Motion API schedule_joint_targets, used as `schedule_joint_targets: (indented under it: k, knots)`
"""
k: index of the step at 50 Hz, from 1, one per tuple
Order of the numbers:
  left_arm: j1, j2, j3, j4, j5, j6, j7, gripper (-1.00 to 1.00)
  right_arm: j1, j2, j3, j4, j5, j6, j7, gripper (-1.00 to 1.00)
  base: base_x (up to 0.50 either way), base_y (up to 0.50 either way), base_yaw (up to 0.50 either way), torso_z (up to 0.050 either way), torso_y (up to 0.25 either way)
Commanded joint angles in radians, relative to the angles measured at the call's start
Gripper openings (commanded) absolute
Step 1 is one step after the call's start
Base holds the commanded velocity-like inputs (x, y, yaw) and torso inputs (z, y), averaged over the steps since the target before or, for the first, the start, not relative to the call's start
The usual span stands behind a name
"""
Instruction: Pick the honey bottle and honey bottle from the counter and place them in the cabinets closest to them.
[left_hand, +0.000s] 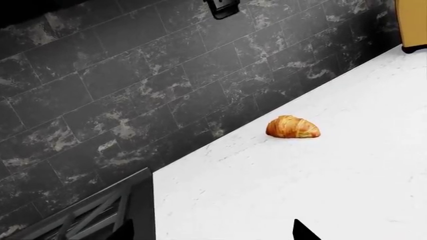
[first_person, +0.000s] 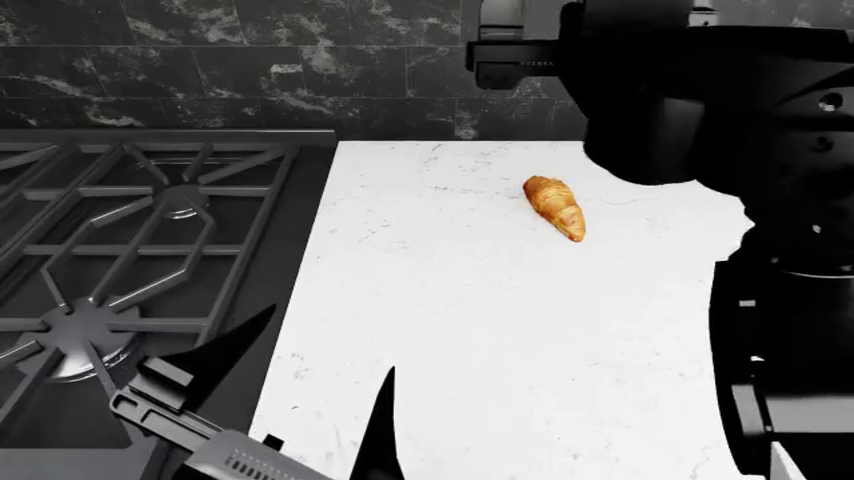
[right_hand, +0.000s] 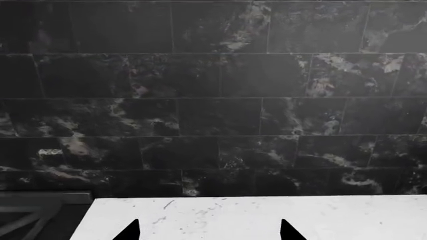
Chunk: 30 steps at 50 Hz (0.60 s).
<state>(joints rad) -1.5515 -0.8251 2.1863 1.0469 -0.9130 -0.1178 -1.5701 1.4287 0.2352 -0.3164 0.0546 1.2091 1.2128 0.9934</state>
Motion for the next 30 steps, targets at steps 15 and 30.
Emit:
schedule_joint_targets:
  k: [15, 30]
  knots:
    - [0.025, 0.001, -0.015, 0.000, 0.009, -0.011, 0.000, 1.00, -0.131, -0.034, 0.032, 0.119, 0.009, -0.117, -0.072, 1.00, 0.00, 0.00, 0.00, 0.000, 0.000]
    - [0.030, 0.001, -0.017, 0.000, 0.015, -0.008, 0.000, 1.00, -0.232, -0.037, -0.025, 0.043, -0.023, -0.168, -0.117, 1.00, 0.00, 0.00, 0.00, 0.000, 0.000]
